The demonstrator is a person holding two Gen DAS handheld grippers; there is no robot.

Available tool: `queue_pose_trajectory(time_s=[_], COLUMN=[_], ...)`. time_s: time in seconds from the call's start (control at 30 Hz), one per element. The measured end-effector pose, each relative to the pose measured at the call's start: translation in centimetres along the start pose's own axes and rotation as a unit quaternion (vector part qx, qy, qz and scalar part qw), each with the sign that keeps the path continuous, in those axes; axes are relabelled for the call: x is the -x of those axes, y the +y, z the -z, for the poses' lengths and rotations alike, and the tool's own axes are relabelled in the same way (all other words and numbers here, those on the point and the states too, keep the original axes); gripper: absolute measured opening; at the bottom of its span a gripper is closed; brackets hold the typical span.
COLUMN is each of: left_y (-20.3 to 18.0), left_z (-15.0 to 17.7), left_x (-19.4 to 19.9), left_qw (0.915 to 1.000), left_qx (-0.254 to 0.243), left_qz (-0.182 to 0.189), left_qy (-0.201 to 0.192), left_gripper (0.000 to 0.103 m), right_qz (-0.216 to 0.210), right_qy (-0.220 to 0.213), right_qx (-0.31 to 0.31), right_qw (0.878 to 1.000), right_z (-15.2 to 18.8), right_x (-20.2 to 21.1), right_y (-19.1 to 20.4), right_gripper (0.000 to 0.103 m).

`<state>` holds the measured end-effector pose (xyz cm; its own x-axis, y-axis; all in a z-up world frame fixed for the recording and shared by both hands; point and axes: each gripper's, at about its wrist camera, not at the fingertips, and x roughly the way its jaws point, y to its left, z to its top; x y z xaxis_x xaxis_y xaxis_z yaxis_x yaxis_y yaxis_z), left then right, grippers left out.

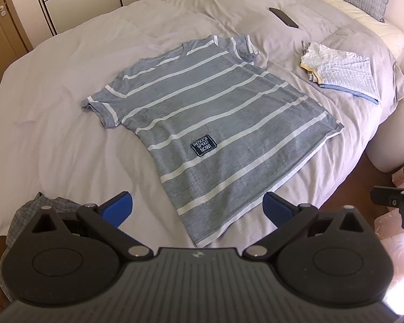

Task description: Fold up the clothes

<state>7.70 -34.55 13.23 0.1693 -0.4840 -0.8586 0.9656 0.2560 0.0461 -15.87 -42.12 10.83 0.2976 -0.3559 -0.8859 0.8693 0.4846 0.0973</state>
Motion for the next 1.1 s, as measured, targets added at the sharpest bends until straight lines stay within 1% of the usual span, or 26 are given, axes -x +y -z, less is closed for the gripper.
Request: queue_pose_trajectory(time_s=[0.17, 0.37, 0.47, 0.77, 0.87, 0.97, 1.03, 1.1], left_y=[0.5, 1.8, 4.0, 10.6, 14.0, 17.9, 20.4, 22.9], left_z=[-0.1, -0.1, -0.4, -1.1, -1.9, -3.5, -4.8, -6.4], left_x=[0.0, -0.1, -0.4, -1.2, -3.2, -6.5, -8.7, -11.2], left_qw=[1.0, 1.0, 0.9996, 0.9967, 0.9954, 0.9953, 0.9967, 0.9981], left_qx=[0.002, 0.009, 0.022, 0.06, 0.08, 0.086, 0.071, 0.037], left_qz=[0.002, -0.005, -0.016, -0.052, -0.05, -0.04, -0.031, -0.032], left_qy=[-0.001, 0.0, -0.004, -0.016, -0.014, -0.016, -0.025, -0.036], left_gripper=[0.101, 0.101, 0.101, 0.101, 0.101, 0.101, 0.101, 0.1], right_qz=[-0.001, -0.005, -0.009, -0.034, -0.041, -0.048, -0.05, -0.05], right_qy=[-0.002, -0.003, -0.004, -0.016, -0.024, -0.035, -0.039, -0.041], right_qx=[0.003, 0.009, 0.014, 0.071, 0.099, 0.137, 0.174, 0.213], right_qw=[1.0, 1.0, 1.0, 0.997, 0.994, 0.989, 0.983, 0.975], right_z=[-0.4, -0.8, -1.2, -4.1, -5.9, -8.3, -10.0, -11.6], right_x=[0.0, -0.2, -0.4, -2.3, -3.5, -5.1, -6.6, -8.3], right_y=[0.4, 1.1, 1.7, 5.9, 7.9, 10.3, 12.4, 14.6], right_gripper=[0.1, 0.1, 0.1, 0.1, 0.1, 0.1, 0.1, 0.1])
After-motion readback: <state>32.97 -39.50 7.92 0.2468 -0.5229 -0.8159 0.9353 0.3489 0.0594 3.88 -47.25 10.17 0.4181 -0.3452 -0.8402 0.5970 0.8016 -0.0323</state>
